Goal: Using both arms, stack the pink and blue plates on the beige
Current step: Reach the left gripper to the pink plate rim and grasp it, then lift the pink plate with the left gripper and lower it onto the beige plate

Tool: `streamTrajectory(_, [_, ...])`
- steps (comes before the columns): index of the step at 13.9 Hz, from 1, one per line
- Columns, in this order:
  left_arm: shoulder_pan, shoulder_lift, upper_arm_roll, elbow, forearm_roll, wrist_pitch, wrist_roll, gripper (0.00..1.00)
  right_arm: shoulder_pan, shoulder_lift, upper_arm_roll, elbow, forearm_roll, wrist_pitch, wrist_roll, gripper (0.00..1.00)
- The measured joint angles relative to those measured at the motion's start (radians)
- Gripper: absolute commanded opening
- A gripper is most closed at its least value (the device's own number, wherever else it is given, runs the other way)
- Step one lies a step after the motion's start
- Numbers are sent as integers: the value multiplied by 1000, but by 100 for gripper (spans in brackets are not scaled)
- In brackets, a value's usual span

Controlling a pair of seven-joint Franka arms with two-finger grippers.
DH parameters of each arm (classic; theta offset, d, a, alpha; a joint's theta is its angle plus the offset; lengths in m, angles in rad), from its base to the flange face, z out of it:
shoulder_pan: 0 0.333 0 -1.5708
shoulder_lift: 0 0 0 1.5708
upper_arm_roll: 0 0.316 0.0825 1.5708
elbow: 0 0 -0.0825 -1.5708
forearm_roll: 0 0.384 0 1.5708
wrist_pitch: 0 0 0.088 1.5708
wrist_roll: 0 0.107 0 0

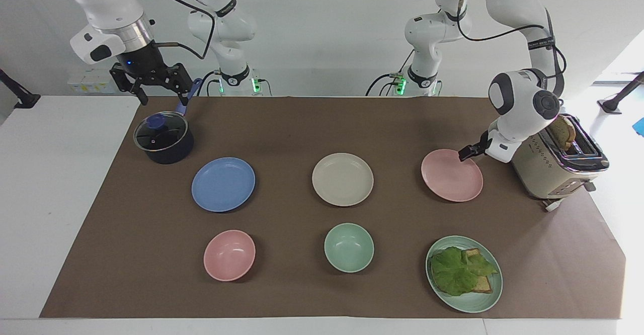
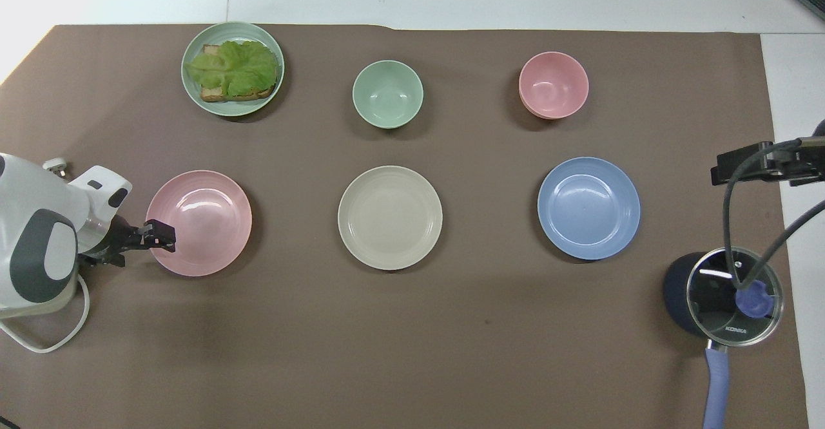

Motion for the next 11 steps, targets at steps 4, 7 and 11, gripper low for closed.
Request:
streamTrajectory(4, [-2, 10, -6, 0, -5, 14, -70, 11, 0, 0, 0, 0, 0, 0, 0, 100])
streamTrajectory(7, [-2, 10, -6, 0, -5, 14, -74, 0, 0, 0, 0, 0, 0, 0, 0, 100])
streamTrajectory(11, [-2, 7, -7, 16, -10, -15, -73, 0, 0, 0, 0, 0, 0, 0, 0, 100])
